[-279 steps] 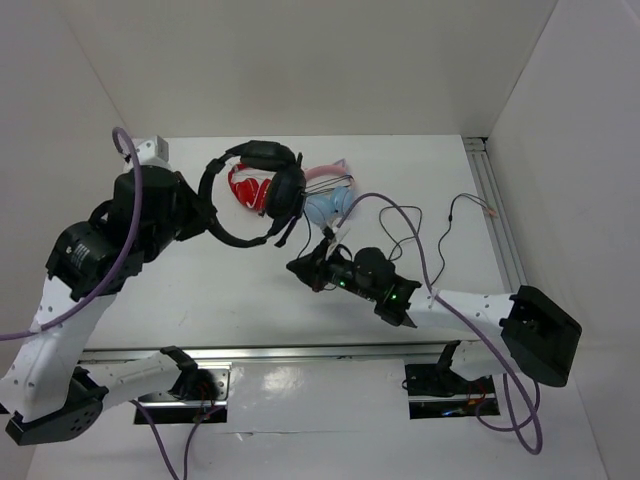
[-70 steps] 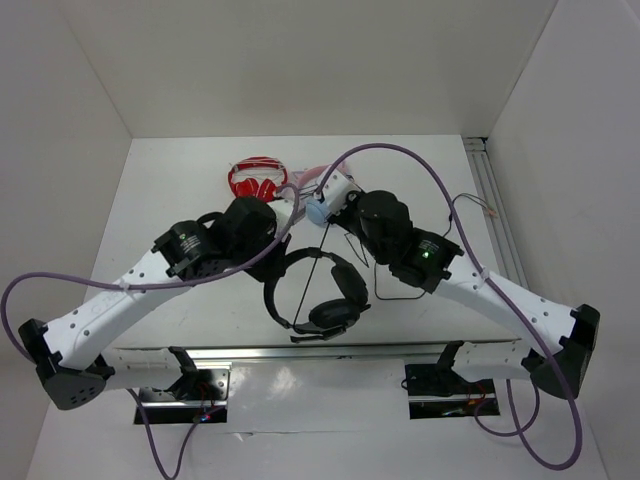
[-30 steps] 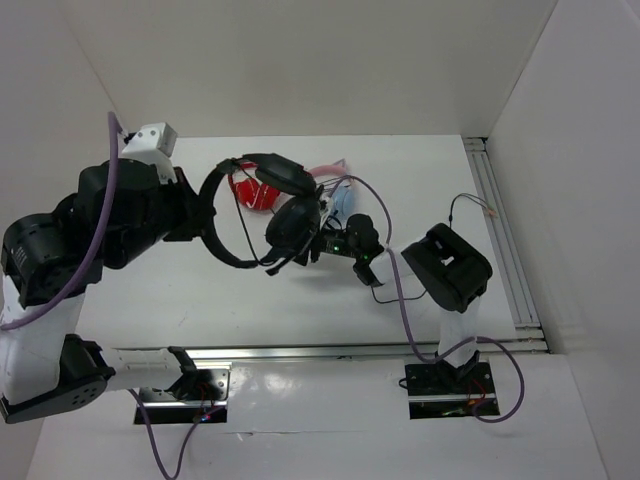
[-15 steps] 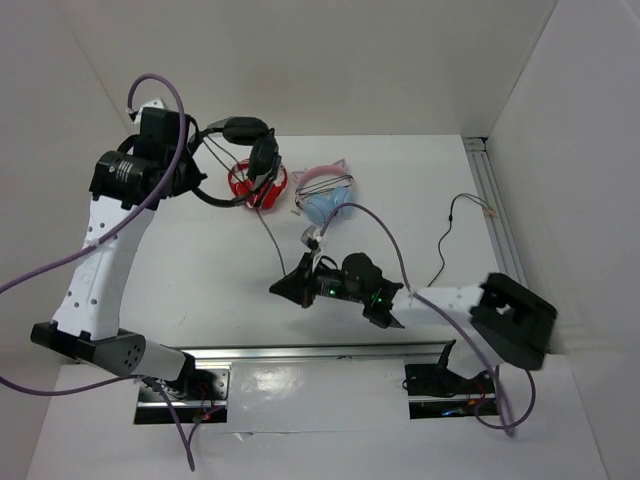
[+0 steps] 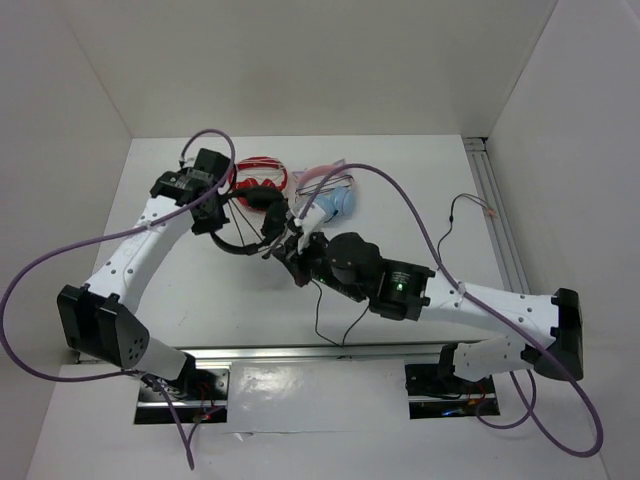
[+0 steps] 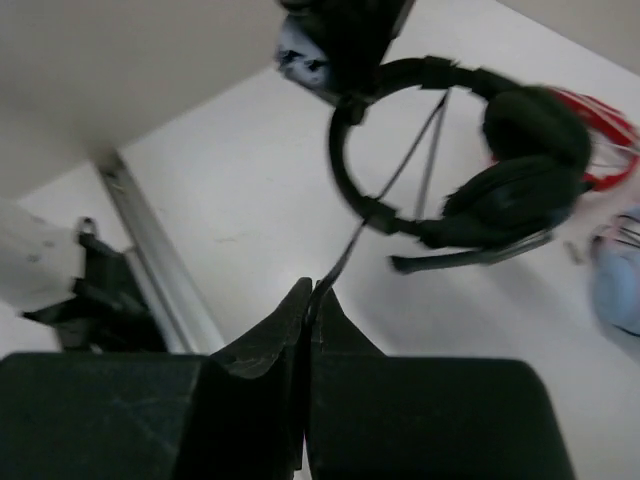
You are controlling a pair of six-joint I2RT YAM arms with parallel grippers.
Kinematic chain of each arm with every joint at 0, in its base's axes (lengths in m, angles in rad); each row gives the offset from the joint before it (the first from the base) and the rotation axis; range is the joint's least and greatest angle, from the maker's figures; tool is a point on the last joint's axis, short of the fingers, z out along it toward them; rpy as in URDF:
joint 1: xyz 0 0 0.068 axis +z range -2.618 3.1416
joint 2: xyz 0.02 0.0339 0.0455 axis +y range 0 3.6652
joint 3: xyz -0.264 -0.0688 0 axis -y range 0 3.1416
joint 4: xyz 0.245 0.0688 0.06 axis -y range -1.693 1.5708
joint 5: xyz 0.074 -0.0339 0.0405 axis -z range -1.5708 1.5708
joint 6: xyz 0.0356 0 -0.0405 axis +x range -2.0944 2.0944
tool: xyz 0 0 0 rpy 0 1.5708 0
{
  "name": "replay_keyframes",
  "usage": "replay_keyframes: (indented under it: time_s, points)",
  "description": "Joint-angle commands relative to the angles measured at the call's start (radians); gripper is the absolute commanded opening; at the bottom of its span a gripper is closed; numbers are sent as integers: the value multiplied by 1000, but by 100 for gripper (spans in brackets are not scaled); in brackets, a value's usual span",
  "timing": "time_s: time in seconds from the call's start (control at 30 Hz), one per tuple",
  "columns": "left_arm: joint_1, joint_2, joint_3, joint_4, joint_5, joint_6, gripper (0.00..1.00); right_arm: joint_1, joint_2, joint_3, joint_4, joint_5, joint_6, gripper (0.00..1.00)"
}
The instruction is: Wrap the headphones
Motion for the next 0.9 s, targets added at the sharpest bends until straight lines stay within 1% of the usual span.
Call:
replay_keyframes:
  time_s: [0.0, 0.03, 0.07, 0.1, 0.13, 0.17, 0.2, 0.27, 0.33, 0.37, 0.43, 0.47, 0.5, 0.6, 0.63, 0.73, 0.8, 0.87]
  points:
    - [-43, -71, -79, 131, -20, 56, 0, -66, 51, 181, -295, 182, -236, 0]
    - [-53, -94, -95, 131, -20, 56, 0, -84, 83, 237, -337, 191, -274, 0]
    - [-53, -105, -110, 131, -20, 68, 0, -108, 94, 262, -399, 234, -329, 0]
    - [-80, -116, -131, 131, -20, 69, 0, -118, 103, 285, -424, 247, -359, 0]
    - [-91, -125, -141, 131, -20, 84, 0, -118, 112, 319, -444, 265, -382, 0]
    - [-103, -137, -141, 131, -20, 96, 0, -118, 112, 319, -445, 329, -425, 0]
    - [-131, -137, -150, 131, -20, 107, 0, -118, 112, 319, -431, 351, -449, 0]
    - [-158, -148, -150, 119, 4, 133, 0, -118, 100, 299, -380, 409, -505, 0]
    - [-204, -179, -161, 118, 30, 168, 0, -132, 88, 243, -288, 470, -590, 0]
    - [-223, -191, -171, 118, 68, 185, 0, -141, 77, 220, -202, 498, -644, 0]
    - [-269, -228, -181, 118, 112, 233, 0, -188, 62, 157, -114, 507, -681, 0]
    - [-284, -228, -181, 118, 166, 252, 0, -207, 61, 143, -80, 507, -690, 0]
    - [-299, -240, -181, 105, 194, 282, 0, -252, 46, 134, -32, 465, -690, 0]
    - [-370, -251, -168, 47, 213, 282, 0, -323, 32, 123, 0, 358, -675, 0]
    - [-404, -268, -168, 46, 213, 282, 0, -372, 32, 123, 0, 328, -665, 0]
    - [-450, -298, -145, 5, 225, 282, 0, -455, 45, 135, -10, 221, -641, 2]
    - [-487, -309, -116, -18, 225, 291, 0, -484, 45, 135, -1, 161, -631, 2]
    - [-510, -309, -90, -38, 237, 291, 0, -520, 45, 135, 8, 29, -600, 2]
